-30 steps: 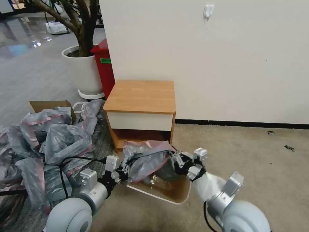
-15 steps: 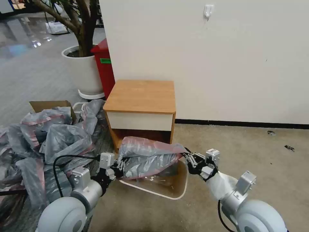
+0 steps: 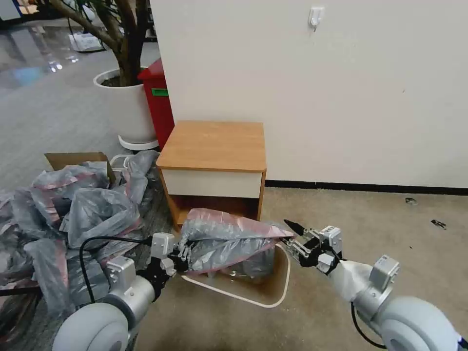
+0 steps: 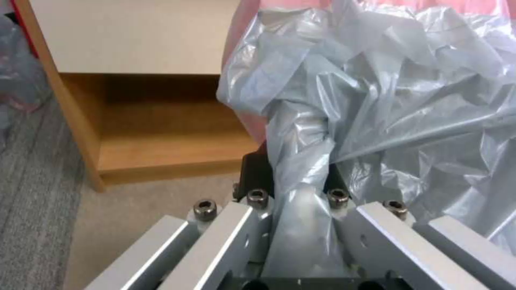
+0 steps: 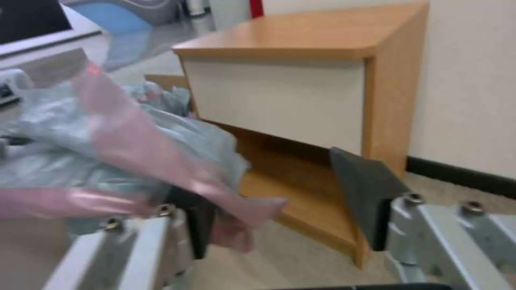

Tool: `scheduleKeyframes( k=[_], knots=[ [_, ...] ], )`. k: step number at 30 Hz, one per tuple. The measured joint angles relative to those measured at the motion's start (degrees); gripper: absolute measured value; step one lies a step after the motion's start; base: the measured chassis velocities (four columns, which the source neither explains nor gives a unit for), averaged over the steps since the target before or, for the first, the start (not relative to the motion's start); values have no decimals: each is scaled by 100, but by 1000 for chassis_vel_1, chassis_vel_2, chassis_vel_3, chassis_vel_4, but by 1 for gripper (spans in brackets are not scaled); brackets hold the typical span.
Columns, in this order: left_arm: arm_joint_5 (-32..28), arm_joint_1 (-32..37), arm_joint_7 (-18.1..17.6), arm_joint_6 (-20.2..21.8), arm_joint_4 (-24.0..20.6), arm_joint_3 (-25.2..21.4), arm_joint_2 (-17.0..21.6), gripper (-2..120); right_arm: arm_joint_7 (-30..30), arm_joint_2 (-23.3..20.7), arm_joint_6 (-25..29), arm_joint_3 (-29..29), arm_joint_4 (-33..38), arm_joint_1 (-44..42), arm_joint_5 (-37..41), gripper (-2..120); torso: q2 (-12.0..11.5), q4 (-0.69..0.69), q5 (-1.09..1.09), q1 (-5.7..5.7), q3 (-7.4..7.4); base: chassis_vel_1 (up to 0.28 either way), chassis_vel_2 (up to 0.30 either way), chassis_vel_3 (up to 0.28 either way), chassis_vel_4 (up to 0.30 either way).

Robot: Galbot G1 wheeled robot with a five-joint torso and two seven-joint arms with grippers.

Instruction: Pick up the garbage bag from the table and place it over the trash can.

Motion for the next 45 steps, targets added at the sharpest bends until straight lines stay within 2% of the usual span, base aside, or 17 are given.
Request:
scheduleKeyframes(
  k=[2,3,5,6,9,12,20,25,33,37,42,45],
  knots=[
    [2,38,18,-8,-12,-26,13,4,192,-56,-115,2,-78,89,184,68,0,0,0,0,0,0,0,0,0],
    [2,38,18,-8,-12,-26,13,4,192,-56,-115,2,-78,89,184,68,0,0,0,0,0,0,0,0,0],
    [10,87,40,-21,-18,-16,-1,4,454,-55,-258,-6,-162,215,520,80,0,0,0,0,0,0,0,0,0],
    [10,87,40,-21,-18,-16,-1,4,454,-55,-258,-6,-162,215,520,80,0,0,0,0,0,0,0,0,0],
    [87,111,58,-46,31,65,-32,4,661,-8,-448,-10,-208,347,968,94,0,0,0,0,0,0,0,0,0],
    [113,87,58,-54,105,87,-31,4,741,-11,-658,-10,-150,370,1287,99,0,0,0,0,0,0,0,0,0],
    [107,19,58,-72,221,74,-23,4,1324,113,-1104,-69,-155,533,1665,100,0,0,-1,0,0,0,0,0,0],
    [100,-58,54,-76,283,71,-32,4,1372,183,-1177,-78,-121,447,1576,100,0,0,0,0,0,0,0,0,0],
    [-15,-247,-19,-76,491,-58,-99,4,1358,391,-1241,-122,614,71,1461,100,0,0,-1,0,0,0,0,0,0],
    [-20,-293,-46,-78,574,-77,-218,4,1391,599,-1155,-130,1178,-215,1427,100,0,1,-2,0,0,0,0,0,0],
    [-16,-359,-82,-97,634,-82,-357,4,1568,900,-966,-201,1237,-477,1395,100,0,0,0,0,0,0,0,0,0],
    [11,-380,-89,-165,638,-53,-494,4,1385,1333,-788,-426,1240,-703,1203,100,0,0,-1,0,0,0,0,0,0]
  ],
)
